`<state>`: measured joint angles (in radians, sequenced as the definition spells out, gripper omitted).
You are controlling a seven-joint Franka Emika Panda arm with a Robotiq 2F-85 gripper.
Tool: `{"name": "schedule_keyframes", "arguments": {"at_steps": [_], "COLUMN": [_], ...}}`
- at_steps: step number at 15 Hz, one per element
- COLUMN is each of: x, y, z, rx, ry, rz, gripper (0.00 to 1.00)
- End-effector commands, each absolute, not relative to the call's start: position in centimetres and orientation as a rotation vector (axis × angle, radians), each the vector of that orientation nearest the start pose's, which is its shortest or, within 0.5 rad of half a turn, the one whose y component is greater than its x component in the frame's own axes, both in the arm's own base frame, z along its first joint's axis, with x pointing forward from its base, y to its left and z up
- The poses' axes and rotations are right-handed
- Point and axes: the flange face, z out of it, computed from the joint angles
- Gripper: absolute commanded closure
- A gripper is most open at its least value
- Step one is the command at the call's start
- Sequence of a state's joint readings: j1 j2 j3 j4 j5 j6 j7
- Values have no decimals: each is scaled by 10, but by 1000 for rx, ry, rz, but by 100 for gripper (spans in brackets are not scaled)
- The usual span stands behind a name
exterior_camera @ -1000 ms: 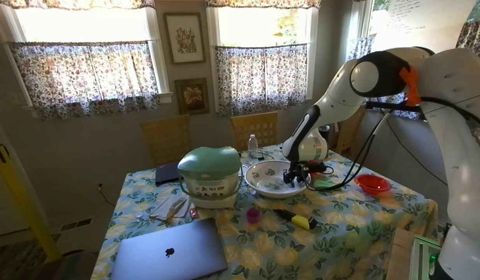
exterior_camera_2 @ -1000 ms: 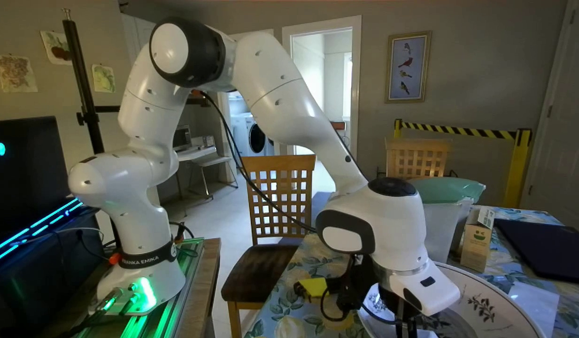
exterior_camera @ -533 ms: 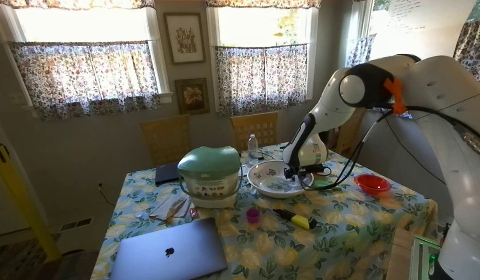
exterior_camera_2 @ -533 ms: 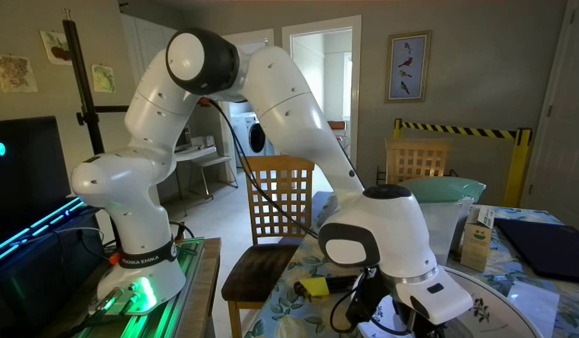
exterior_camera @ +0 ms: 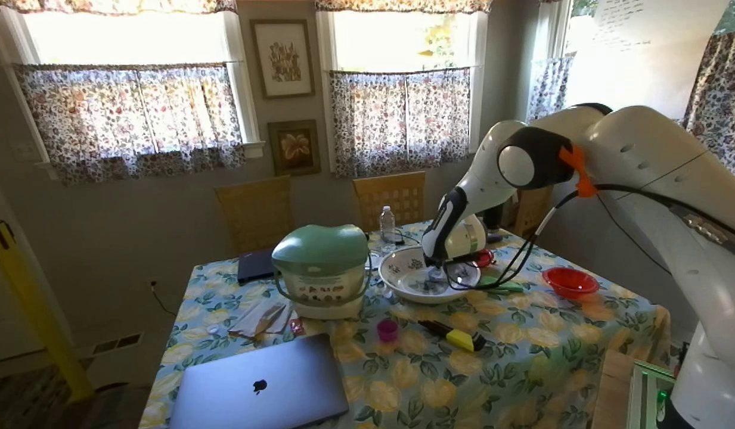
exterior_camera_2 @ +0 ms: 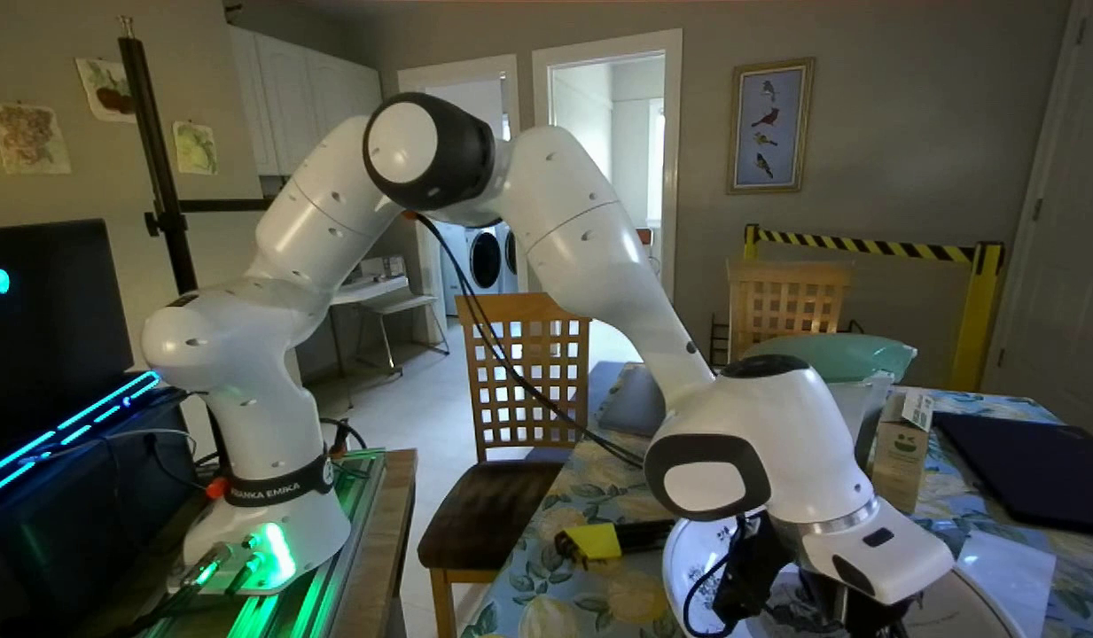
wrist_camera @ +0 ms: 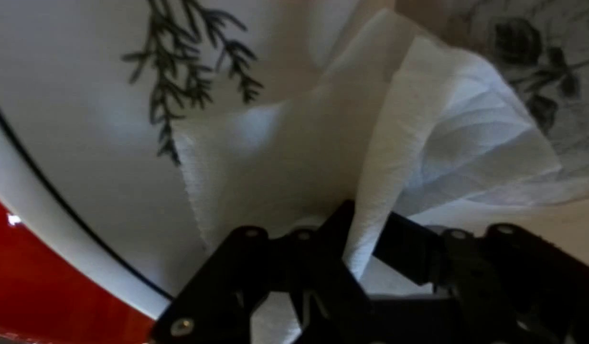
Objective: Wipe the inside of the bowl with the paper towel
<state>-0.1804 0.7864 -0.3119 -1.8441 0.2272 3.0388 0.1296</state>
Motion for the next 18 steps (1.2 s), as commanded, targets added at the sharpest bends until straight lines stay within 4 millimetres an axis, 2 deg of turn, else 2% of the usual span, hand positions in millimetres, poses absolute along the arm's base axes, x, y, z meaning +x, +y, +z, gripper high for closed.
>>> {"name": "schedule_keyframes", "arguments": {"at_steps": [1, 2, 5, 9, 12, 15, 18], "x": [622, 623, 631, 643, 647, 637, 613], "y": [-303, -298, -281, -239, -205, -187, -189], "z": [161, 164, 176, 185, 182, 176, 172], "rx": [-3076, -3109, -3066, -3010, -2993, -2983, -2984], "ry": [1088, 1063, 980, 865, 773, 711, 679], "rz": [-775, -667, -672, -659, -600, -485, -346], "gripper": [97, 97, 97, 97, 97, 97, 97]}}
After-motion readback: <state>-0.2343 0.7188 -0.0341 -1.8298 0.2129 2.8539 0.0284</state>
